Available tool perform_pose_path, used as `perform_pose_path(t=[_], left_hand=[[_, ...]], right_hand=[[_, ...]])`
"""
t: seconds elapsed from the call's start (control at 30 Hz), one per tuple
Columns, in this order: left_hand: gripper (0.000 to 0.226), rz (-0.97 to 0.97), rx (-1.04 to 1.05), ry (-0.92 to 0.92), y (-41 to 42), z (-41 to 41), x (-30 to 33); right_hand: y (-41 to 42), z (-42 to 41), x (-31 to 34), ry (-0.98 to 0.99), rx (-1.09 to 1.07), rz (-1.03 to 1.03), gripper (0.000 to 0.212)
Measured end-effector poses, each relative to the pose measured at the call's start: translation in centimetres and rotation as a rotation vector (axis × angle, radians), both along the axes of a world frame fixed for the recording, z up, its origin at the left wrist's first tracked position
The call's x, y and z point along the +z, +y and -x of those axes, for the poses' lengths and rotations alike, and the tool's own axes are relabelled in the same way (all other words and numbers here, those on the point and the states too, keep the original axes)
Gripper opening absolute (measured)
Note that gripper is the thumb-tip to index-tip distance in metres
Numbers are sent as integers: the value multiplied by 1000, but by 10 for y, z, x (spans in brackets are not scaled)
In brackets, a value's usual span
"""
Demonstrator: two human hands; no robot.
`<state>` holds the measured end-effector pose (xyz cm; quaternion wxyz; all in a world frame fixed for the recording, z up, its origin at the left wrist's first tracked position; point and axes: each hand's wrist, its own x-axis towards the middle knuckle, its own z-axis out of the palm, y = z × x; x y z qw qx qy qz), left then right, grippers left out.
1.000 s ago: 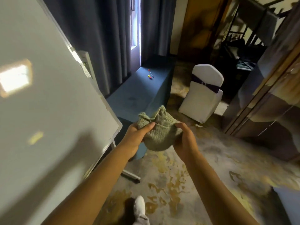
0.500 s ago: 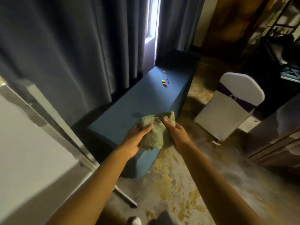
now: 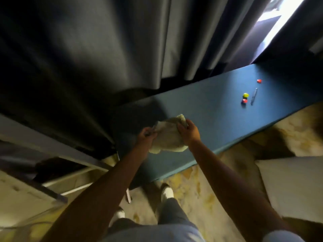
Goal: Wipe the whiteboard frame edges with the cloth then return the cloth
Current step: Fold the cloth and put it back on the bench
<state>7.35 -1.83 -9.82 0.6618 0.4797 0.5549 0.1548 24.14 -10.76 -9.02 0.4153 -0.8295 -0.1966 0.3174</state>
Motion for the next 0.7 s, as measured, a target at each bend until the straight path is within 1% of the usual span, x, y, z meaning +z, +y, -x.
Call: perform_pose_path(t=[0.1,0.17,0.23,0.27,0.3,0.33,0.37,0.4,0.43,0.47,0.5,0.53,0.57,0.63,0.7], left_hand=[[35,-64,-10,179,3,-11,-20],[35,-78,-26,297,7,-15,-32],[34,-117,-49,395,10,-19,-40],[37,-170,-67,450,9,-21,-43],[46,-263,-96,522,7,-23,-42],[60,-419,-143,599,5,-23,-43],[75,-589,-234,664,2,-23,-43],[85,-751,-360,707,-2,-22,-45],[88,-842,-536,753,-6,-22,-45],[85,-869,-725,796,-8,-21,-47],[80,-821,-900,848,-10,-19,-49],[76,-765,-1007,887,-10,-18,-52],[75,-683,-1064,895,-7,-17,-49],[81,-581,-1108,857,-1,-21,-30],[86,-598,-1067,827,9,-25,1]], right_hand=[[13,-19,-24,-8,90,76,38],[19,-26,-36,-45,154,113,40],[25,-30,-43,-81,170,161,45],[26,-30,-45,-114,167,191,49],[27,-29,-45,-188,176,225,55],[28,-27,-45,-308,227,248,63],[28,-25,-43,-439,315,256,71],[25,-22,-44,-568,423,235,76],[22,-18,-42,-653,549,229,76],[18,-15,-43,-701,670,244,71],[14,-13,-45,-712,780,288,64],[11,-13,-50,-711,857,335,57],[10,-14,-49,-679,899,390,53],[16,-17,-37,-604,908,454,53],[31,-18,-11,-583,871,453,61]])
